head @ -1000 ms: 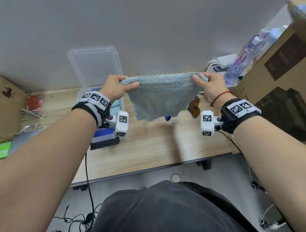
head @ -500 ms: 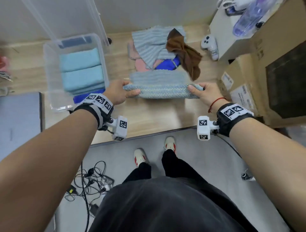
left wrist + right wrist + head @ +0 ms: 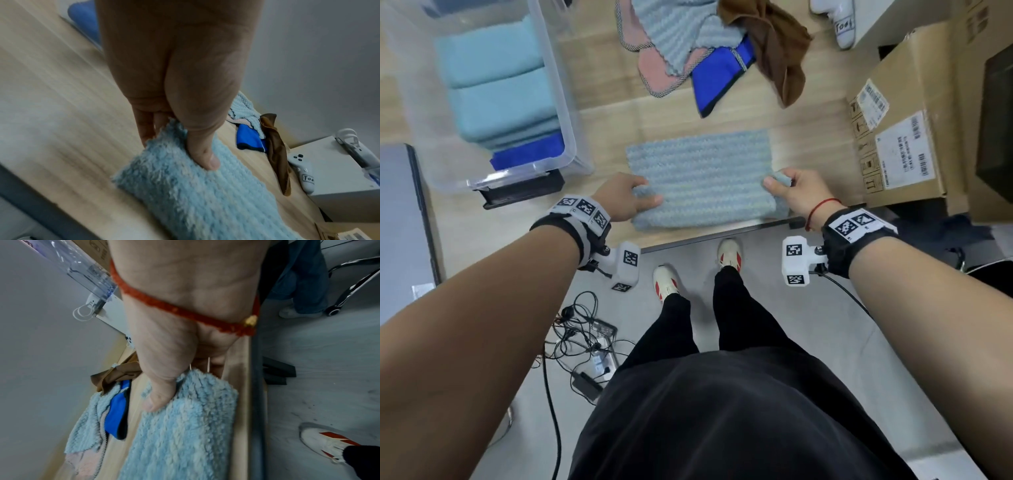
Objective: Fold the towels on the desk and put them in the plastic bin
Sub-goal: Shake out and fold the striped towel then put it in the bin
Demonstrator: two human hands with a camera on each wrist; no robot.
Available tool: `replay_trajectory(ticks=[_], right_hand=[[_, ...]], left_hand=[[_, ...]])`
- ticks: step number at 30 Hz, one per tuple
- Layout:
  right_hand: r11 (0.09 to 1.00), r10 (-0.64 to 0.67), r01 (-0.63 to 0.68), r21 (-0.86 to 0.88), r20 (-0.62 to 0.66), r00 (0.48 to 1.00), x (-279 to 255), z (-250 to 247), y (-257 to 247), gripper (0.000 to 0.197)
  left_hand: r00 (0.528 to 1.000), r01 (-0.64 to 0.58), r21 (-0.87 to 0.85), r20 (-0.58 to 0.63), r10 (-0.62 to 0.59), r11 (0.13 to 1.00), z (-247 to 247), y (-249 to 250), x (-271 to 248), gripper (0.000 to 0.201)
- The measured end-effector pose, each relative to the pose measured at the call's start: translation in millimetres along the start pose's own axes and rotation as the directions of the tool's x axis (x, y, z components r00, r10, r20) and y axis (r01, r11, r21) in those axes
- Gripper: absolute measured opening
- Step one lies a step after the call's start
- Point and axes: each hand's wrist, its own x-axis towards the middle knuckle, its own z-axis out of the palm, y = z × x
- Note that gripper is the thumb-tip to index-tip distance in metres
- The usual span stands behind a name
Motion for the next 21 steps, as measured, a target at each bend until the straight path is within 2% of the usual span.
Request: replay_trajectory(ticks=[3,9,13,15,16,19,21], right_hand=[[0.999,-0.051,0.051,-0.014,-0.012,0.999,24,0,-6,0.031],[0.996,-0.085,0.084,-0.04,-0.028,0.996,68,1,-18,0.026],[0.995,-0.07,0.068,-0.079,-0.024,0.997,90,3,-19,0.018],[0.993,-0.04,0.038,-0.11,-0.022,0.999,100,5,-16,0.023],[0.993,-0.025,0.022,-0.115,-0.024,0.999,104,5,-16,0.026],[0.99,-0.014,0.007,-0.144,-0.047,0.999,108,7,-17,0.014],[0.987,-0.014,0.003,-0.159,-0.073,0.997,108,7,-18,0.013]], left_hand=[[0.992,0.027,-0.096,-0.124,-0.039,0.995,-7,3,14,0.069],[0.97,0.056,-0.178,-0.224,-0.096,0.982,-11,1,39,0.053],[0.954,0.092,-0.273,-0.251,-0.164,0.958,-11,-4,52,0.047],[0.95,0.094,-0.301,-0.257,-0.176,0.949,-10,-7,57,0.037],[0.948,0.1,-0.308,-0.258,-0.184,0.946,-10,-8,60,0.034],[0.937,0.114,-0.299,-0.285,-0.202,0.948,-9,-7,66,0.026],[0.928,0.117,-0.269,-0.313,-0.202,0.956,-8,-6,67,0.022]])
